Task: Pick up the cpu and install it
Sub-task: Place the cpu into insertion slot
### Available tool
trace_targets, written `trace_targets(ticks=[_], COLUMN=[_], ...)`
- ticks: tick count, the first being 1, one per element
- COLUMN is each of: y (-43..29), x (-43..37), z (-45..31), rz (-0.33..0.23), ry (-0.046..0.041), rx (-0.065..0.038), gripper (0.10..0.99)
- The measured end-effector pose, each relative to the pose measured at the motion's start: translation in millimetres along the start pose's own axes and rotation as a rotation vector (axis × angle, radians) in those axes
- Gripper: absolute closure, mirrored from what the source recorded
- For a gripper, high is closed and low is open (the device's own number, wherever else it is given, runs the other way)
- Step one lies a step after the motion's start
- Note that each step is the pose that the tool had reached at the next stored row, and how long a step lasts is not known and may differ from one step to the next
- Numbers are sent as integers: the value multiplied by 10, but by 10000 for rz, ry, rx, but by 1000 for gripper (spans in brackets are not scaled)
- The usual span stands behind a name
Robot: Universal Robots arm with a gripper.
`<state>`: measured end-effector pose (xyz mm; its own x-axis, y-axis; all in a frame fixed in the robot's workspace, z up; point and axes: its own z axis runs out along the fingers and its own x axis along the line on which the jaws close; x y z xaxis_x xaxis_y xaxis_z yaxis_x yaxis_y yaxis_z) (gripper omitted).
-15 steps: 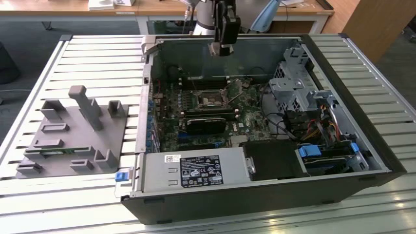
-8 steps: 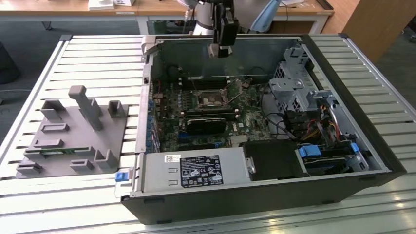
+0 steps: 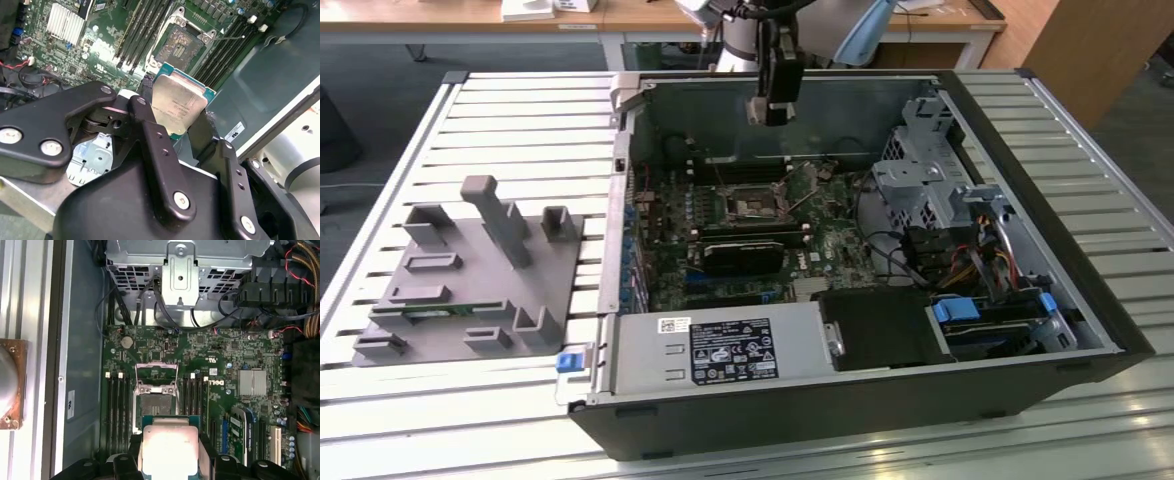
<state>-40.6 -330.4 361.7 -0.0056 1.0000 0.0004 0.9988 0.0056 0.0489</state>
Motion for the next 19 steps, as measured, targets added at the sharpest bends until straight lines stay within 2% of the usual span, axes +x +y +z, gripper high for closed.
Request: trace_targets(ticks=[19], y=[-4], x=[0], z=[80], rz=[4], ry=[0], rx=[27], gripper=[553])
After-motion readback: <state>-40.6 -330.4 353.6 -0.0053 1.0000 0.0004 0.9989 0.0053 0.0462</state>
